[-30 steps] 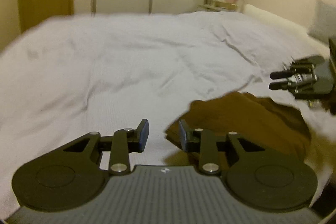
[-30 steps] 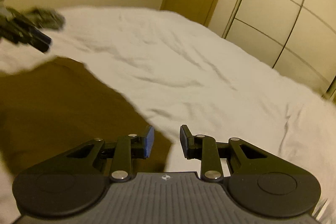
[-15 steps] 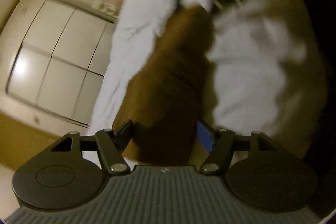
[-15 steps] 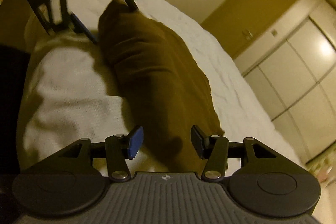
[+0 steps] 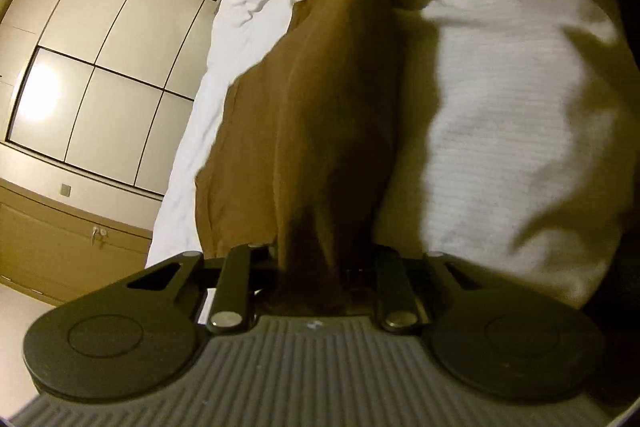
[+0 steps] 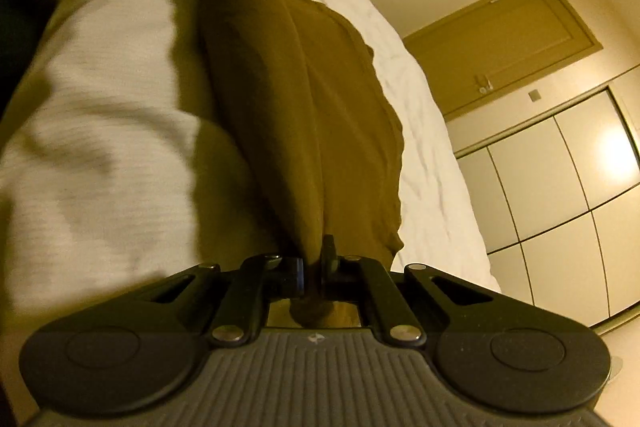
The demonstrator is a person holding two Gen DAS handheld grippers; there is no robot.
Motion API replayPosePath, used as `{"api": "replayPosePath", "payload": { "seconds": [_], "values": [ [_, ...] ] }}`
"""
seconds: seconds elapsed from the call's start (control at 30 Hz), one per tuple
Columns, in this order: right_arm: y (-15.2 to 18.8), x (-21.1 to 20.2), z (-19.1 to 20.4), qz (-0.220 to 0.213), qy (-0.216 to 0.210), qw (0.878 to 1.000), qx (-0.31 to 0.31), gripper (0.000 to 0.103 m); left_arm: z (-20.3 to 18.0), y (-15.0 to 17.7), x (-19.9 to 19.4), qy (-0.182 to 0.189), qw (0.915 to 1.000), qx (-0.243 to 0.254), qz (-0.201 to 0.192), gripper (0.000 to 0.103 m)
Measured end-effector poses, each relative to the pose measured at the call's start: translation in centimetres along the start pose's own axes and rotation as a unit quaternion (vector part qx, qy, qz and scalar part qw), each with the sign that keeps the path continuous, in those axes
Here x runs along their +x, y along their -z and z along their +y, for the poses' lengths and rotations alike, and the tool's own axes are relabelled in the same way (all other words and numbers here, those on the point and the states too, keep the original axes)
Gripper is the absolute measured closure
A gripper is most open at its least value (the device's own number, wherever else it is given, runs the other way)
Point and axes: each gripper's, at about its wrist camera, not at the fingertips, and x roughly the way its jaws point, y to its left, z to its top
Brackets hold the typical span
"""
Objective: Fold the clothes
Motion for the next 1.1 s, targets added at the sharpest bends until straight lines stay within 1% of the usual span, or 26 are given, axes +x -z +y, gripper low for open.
{"api": "replayPosePath", "payload": {
  "seconds": [0.1,0.2,0.23,0.27,0.3,0.33,0.4,0.47,0.53,0.6,0.67,0.7,0.77,0.83,0.87,0.93,0.97,1.03,1.1],
  "values": [
    [0.8,0.2,0.8,0.008,0.000,1.000,0.009,0.101,-0.4,0.5,-0.1,0.002,1.0000,-0.006,-0.003,0.086],
    [1.1,-0.8,1.1,0.012,0.008,1.000,0.014,0.099,-0.4,0.9,-0.9,-0.003,0.9999,-0.011,-0.002,0.084],
    [1.1,-1.0,1.0,0.015,0.013,1.000,0.016,0.092,-0.1,1.2,-1.3,-0.003,0.9998,-0.020,0.001,0.083],
    [1.2,-1.2,0.9,0.019,0.018,0.999,0.020,0.088,0.2,1.7,-1.8,-0.003,0.9995,-0.031,0.008,0.082],
    [1.5,-1.4,0.7,0.025,0.020,0.999,0.026,0.078,0.4,2.3,-2.3,-0.007,0.9991,-0.039,0.017,0.082],
    [1.8,-1.6,0.5,0.031,0.023,0.999,0.033,0.071,0.7,2.9,-2.8,-0.012,0.9985,-0.047,0.024,0.082],
    [2.5,-2.1,0.1,0.039,0.028,0.998,0.044,0.066,1.7,4.1,-4.0,-0.016,0.9961,-0.081,0.031,0.082],
    [2.7,-2.6,0.2,0.047,0.037,0.997,0.041,0.065,2.8,4.9,-5.1,-0.024,0.9918,-0.122,0.030,0.082],
    [2.7,-2.6,0.2,0.054,0.041,0.997,0.039,0.065,4.1,4.9,-6.0,-0.036,0.9865,-0.158,0.021,0.082],
    [2.5,-2.5,-0.2,0.062,0.051,0.996,0.040,0.065,5.3,4.1,-6.3,-0.043,0.9822,-0.183,0.007,0.082],
    [2.2,-2.0,-1.1,0.071,0.072,0.993,0.054,0.066,6.4,2.6,-6.0,-0.043,0.9788,-0.200,-0.013,0.082],
    [2.2,-1.7,-1.9,0.076,0.085,0.991,0.069,0.066,6.9,1.9,-5.9,-0.043,0.9768,-0.208,-0.023,0.081],
    [1.9,-1.1,-3.4,0.080,0.108,0.986,0.101,0.066,8.2,0.2,-4.0,-0.036,0.9733,-0.223,-0.040,0.078],
    [1.5,-1.5,-5.0,0.058,0.106,0.980,0.160,0.066,8.8,-0.9,-2.2,-0.022,0.9702,-0.236,-0.051,0.077],
    [1.2,-1.7,-5.8,0.044,0.101,0.976,0.189,0.066,8.9,-1.2,-1.4,-0.012,0.9687,-0.242,-0.054,0.077],
    [-0.4,-1.6,-6.9,-0.003,0.054,0.971,0.234,0.066,9.1,-1.6,0.3,0.011,0.9642,-0.259,-0.058,0.078],
    [-1.3,-1.3,-7.2,-0.026,0.028,0.968,0.247,0.066,9.3,-1.5,1.2,0.026,0.9601,-0.273,-0.057,0.078],
    [-3.1,-0.4,-7.6,-0.057,-0.023,0.966,0.249,0.068,9.7,-1.1,3.0,0.052,0.9512,-0.300,-0.053,0.079],
    [-4.6,1.3,-7.6,-0.075,-0.059,0.962,0.254,0.070,10.3,0.1,4.3,0.059,0.9435,-0.323,-0.044,0.080]
  ]
}}
